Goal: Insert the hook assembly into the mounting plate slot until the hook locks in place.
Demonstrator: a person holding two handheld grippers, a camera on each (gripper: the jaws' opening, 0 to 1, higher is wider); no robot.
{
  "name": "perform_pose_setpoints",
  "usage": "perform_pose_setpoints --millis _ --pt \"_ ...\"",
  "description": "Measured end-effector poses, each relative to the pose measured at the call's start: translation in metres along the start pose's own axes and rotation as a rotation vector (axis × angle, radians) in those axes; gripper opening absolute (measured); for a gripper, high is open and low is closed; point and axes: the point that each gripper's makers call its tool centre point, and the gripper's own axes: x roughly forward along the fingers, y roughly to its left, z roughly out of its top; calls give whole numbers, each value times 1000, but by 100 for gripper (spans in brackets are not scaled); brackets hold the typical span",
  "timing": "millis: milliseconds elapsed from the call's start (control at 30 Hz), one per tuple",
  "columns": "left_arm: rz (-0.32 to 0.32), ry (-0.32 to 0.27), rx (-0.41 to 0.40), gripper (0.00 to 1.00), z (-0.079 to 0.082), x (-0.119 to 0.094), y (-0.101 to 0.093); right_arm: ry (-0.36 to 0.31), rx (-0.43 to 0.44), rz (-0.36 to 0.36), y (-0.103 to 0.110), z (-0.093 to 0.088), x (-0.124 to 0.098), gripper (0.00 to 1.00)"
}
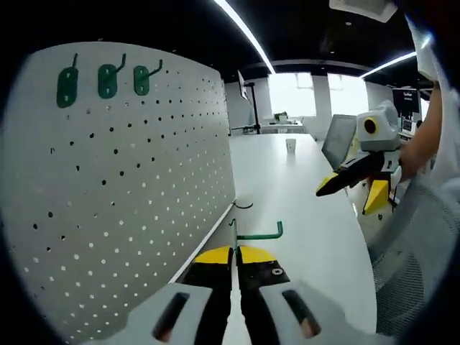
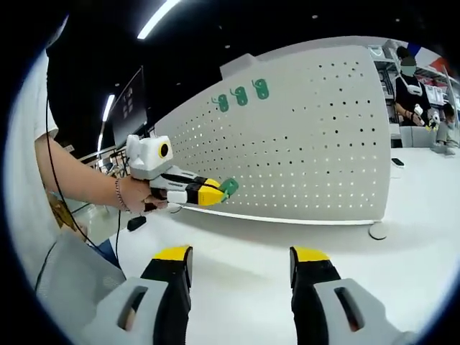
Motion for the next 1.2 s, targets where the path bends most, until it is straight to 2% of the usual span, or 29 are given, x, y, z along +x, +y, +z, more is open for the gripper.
perform_pose_setpoints --millis 300,633,1200 --pt "47 -70 -27 2 20 -13 -5 -16 -10 10 2 7 -1 52" --pt "96 -141 -75 2 33 -31 -11 -24 -21 28 9 11 -1 52" --pt "153 -219 -141 2 35 -63 -22 -29 -41 56 20 16 -8 52"
